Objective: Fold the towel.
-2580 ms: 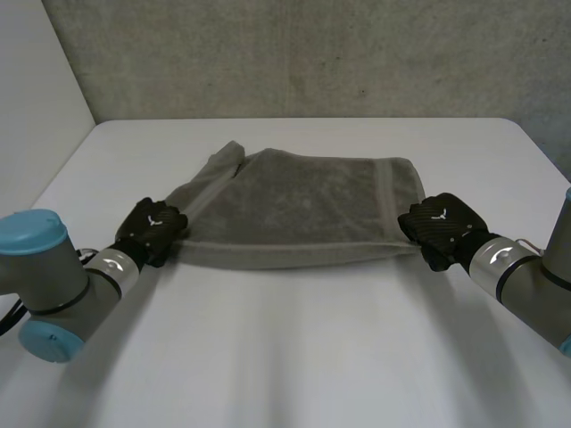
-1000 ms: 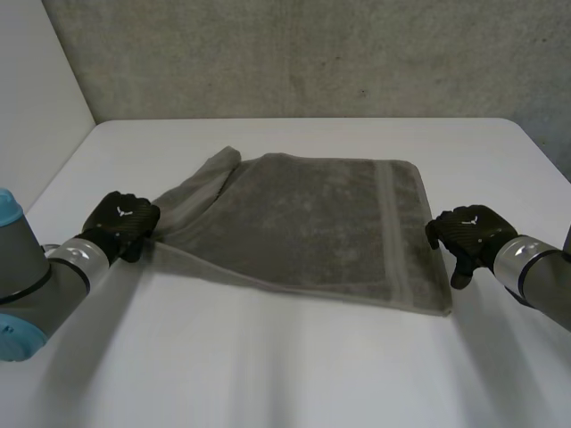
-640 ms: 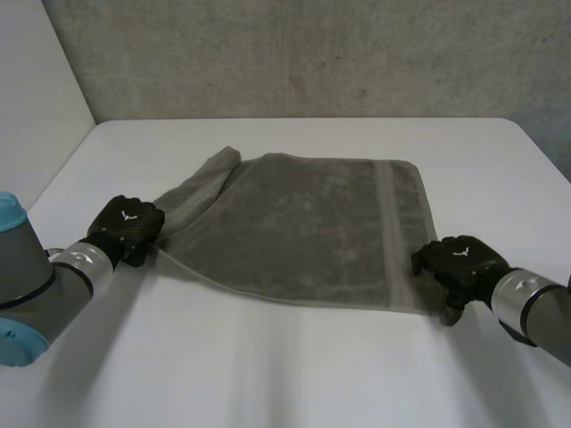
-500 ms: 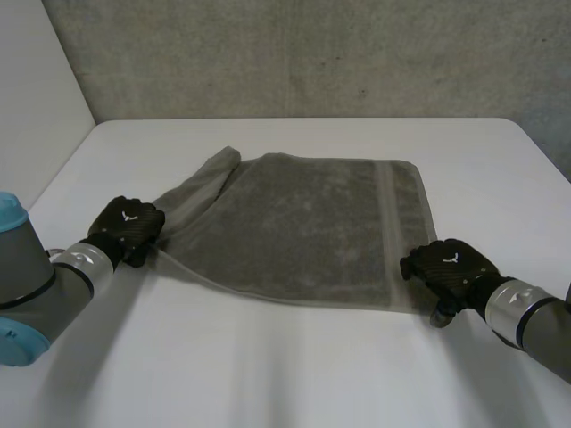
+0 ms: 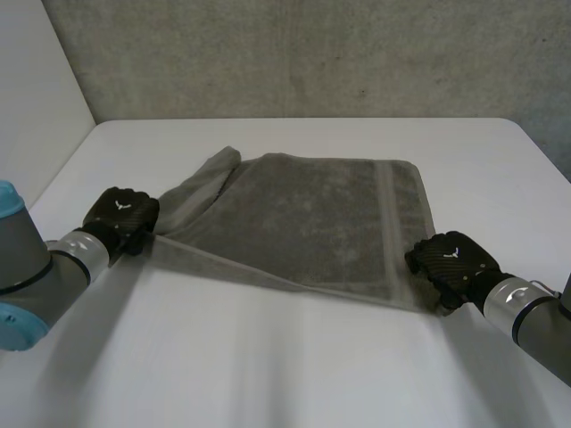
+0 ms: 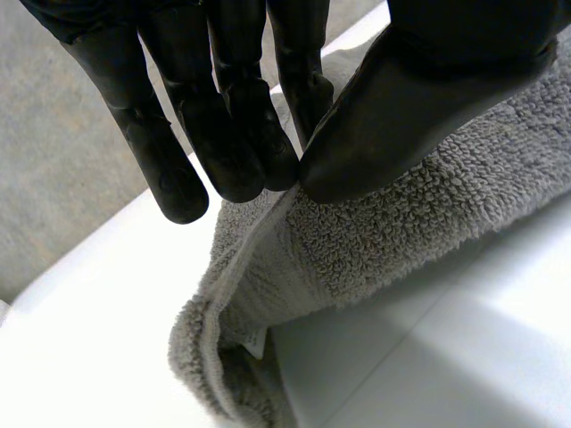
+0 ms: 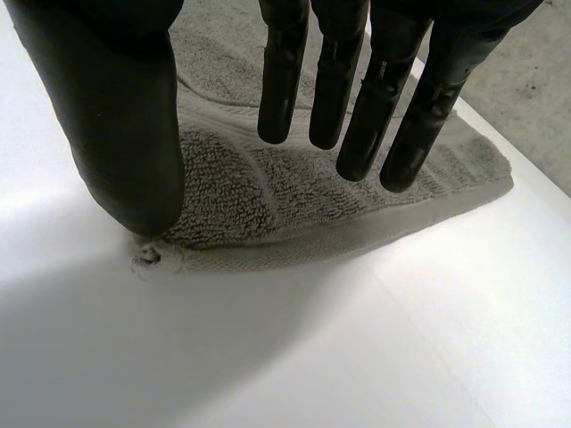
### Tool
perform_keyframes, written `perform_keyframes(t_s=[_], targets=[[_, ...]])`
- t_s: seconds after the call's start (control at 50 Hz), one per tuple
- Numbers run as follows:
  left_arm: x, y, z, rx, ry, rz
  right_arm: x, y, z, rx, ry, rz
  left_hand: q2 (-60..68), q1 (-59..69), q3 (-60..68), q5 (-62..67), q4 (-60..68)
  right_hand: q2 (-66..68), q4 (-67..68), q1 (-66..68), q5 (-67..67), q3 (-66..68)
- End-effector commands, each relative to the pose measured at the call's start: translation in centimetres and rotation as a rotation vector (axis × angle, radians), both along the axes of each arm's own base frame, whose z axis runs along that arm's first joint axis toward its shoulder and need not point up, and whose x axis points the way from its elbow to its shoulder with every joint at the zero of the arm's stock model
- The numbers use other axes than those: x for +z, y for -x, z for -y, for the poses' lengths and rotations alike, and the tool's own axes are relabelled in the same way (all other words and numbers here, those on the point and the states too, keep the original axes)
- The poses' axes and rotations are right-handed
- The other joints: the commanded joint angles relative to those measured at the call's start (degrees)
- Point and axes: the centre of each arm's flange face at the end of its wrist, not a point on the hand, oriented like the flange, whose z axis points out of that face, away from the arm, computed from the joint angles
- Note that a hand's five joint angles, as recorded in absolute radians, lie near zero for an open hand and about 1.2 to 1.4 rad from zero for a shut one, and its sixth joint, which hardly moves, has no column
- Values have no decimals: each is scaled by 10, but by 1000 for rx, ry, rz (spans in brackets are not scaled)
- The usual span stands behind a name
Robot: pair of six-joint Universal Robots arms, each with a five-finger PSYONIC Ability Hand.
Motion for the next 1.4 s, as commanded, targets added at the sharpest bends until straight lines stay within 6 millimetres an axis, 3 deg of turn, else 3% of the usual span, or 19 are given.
perform_keyframes(t_s=[0.02,0.42,0.56,0.7,0.76,0.8,0.84,1.3,1.34,1.36,1.4], targets=[[-4,-1,7,35,-99,-101,-2,0,0,-1,-7,-3,38,42,37,34,21,2,0,-1,-4,1],[-10,-1,5,39,-129,-101,-13,0,-1,8,-32,-24,38,42,37,34,21,12,10,9,6,11],[-12,-1,4,38,-134,-97,-13,0,2,13,-25,-28,38,42,37,34,21,170,168,167,164,169],[-13,-1,2,38,-140,-95,-16,0,4,11,-32,-31,38,42,37,34,21,199,197,196,192,197],[-13,-1,2,38,-139,-95,-16,0,4,10,-29,-30,38,42,37,34,21,297,294,294,290,295],[-12,-1,2,38,-139,-95,-14,0,6,7,-24,-29,38,42,37,34,21,442,440,439,436,440],[-13,-1,2,38,-141,-95,-14,1,7,5,-22,-29,38,42,37,34,21,451,448,448,444,449],[-12,-1,-1,39,-144,-96,-2,1,7,-1,-2,-16,38,42,37,34,21,451,448,448,444,449],[-12,-1,-2,37,-144,-96,3,2,7,-4,-5,-6,38,42,37,34,21,160,158,157,154,159],[-12,-1,-2,37,-145,-95,3,2,7,-4,-5,-6,38,42,37,34,21,159,156,156,152,157],[-12,-1,-3,37,-147,-94,8,10,9,-24,-14,-9,38,42,37,34,21,15,12,12,8,13]])
